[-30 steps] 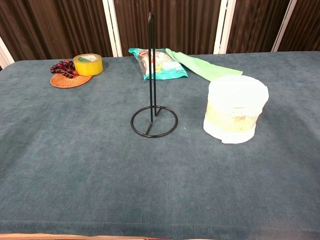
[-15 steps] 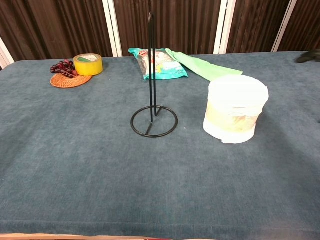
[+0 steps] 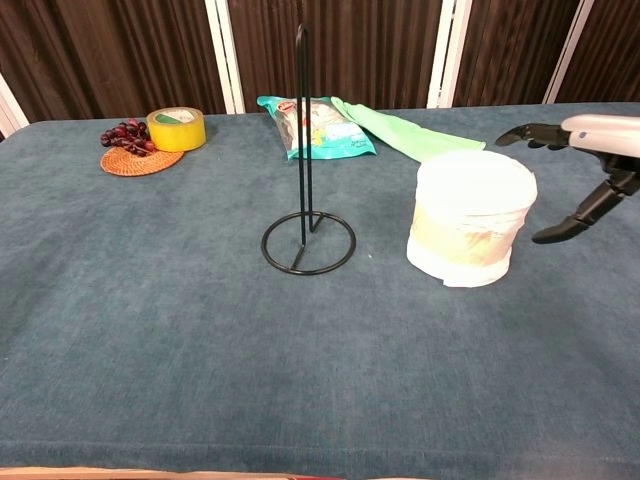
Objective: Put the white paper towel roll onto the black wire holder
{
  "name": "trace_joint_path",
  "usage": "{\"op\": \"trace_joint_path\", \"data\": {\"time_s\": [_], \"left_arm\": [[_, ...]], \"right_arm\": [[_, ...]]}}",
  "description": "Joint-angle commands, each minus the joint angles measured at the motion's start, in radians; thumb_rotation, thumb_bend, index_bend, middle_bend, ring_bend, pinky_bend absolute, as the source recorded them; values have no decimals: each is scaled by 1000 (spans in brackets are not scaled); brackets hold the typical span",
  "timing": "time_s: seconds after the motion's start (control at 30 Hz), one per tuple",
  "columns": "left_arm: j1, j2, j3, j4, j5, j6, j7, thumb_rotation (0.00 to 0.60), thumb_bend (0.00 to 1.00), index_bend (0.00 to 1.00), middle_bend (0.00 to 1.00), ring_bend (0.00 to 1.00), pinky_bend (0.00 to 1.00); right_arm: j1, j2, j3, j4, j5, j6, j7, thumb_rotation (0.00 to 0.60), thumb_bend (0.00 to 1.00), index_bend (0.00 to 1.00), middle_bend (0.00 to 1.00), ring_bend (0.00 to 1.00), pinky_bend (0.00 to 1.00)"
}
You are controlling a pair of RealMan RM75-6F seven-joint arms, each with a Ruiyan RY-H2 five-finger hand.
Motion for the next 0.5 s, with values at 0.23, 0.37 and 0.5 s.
{"op": "trace_joint_path", "data": {"time_s": [0.23, 0.37, 0.5], "left_arm": [[1, -1, -2, 4, -3, 0, -4, 600, 499, 0, 0, 0, 55], [2, -2, -3, 5, -2, 2, -1, 600, 499, 0, 0, 0, 55], [6, 1, 1, 2, 3, 6, 0, 600, 499, 0, 0, 0, 54]], "right_arm": [[57, -26, 5, 17, 83, -25, -23, 600, 70, 0, 0, 0, 0], [94, -42, 9, 34, 144, -62, -31, 600, 70, 0, 0, 0, 0], [120, -49, 5, 39, 174, -75, -42, 600, 70, 0, 0, 0, 0]]}}
